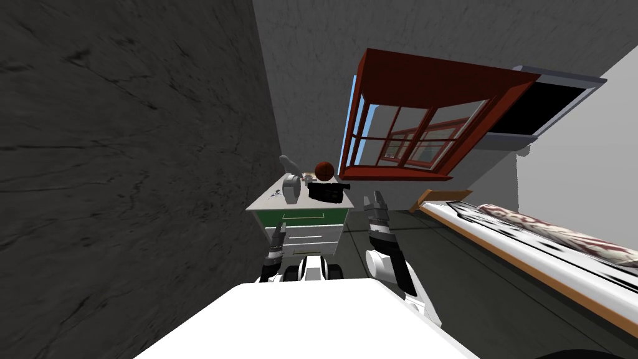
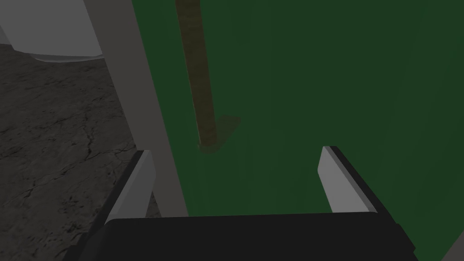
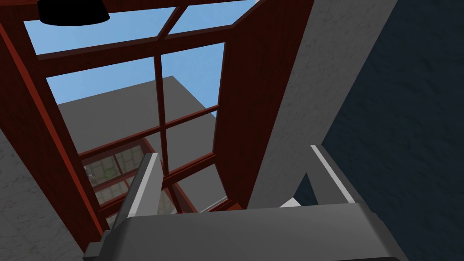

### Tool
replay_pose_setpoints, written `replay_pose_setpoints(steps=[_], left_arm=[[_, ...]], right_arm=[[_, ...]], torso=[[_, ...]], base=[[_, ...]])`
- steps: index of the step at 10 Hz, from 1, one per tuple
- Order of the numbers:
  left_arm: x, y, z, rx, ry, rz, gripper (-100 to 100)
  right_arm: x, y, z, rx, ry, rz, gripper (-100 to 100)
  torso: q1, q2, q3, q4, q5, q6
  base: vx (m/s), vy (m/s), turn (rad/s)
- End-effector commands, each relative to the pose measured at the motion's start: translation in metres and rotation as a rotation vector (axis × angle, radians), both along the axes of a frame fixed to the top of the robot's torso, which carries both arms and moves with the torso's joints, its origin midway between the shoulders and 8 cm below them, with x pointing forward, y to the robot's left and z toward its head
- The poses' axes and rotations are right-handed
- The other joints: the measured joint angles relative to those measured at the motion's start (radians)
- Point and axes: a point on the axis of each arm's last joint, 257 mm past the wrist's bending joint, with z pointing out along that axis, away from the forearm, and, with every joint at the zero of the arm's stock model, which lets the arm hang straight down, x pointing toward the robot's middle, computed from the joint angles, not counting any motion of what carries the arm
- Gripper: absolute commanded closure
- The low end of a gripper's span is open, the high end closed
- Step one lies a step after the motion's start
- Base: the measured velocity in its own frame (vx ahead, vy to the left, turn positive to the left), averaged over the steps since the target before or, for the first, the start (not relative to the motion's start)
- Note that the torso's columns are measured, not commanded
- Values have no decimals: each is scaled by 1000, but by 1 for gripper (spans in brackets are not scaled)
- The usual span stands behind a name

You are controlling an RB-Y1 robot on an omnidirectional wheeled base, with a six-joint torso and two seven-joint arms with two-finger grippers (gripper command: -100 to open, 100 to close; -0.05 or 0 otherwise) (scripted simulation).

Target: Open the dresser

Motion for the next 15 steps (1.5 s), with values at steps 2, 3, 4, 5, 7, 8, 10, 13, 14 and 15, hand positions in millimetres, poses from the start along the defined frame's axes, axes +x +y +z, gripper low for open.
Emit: replay_pose_setpoints(steps=[2, 3, 4, 5, 7, 8, 10, 13, 14, 15], left_arm=[[28, -3, 4, 1, 0, -6, -100], [39, -5, 7, 0, 0, -8, -100], [46, -5, 6, 0, 8, -7, -100], [49, -6, 9, 0, 0, -10, -100], [69, -10, 13, -1, 5, -13, -100], [63, -9, 12, -1, 2, -12, -100], [49, -6, 9, 0, 0, -10, 100], [28, -3, 4, 1, 0, -6, 100], [18, -2, 3, 1, -2, -4, 100], [11, -1, 5, 1, -11, -6, 100]], right_arm=[[0, 0, 0, 0, 0, 0, 0], [0, 0, 0, 0, 0, 0, 0], [0, 0, 0, 0, 0, 0, 0], [0, 0, 0, 0, 0, 0, 0], [0, 0, 0, 0, 0, 0, 0], [0, 0, 0, 0, 0, 0, 0], [0, 0, 0, 0, 0, 0, 0], [0, 0, 0, 0, 0, 0, 0], [0, 0, 0, 0, 0, 0, 0], [0, 0, 0, 0, 0, 0, 0]], torso=[[1, -3, -2, -1, 0, 0], [0, -3, -2, -1, 0, 0], [0, -2, -1, -1, 0, 0], [1, -1, -1, 0, 0, 0], [0, -2, -1, -1, 0, 0], [0, -1, -1, 0, 0, 0], [0, -5, -3, -1, 0, 0], [2, -11, -6, -6, 2, 1], [3, -9, -5, -6, 3, 2], [3, -9, -4, -7, 4, 1]], base=[[-48, 6, 10], [-58, 2, 23], [-67, 9, 21], [-44, 9, 4], [-49, 5, 18], [-26, 1, 1], [37, -4, -13], [62, -6, -13], [46, -9, -20], [55, -6, -17]])
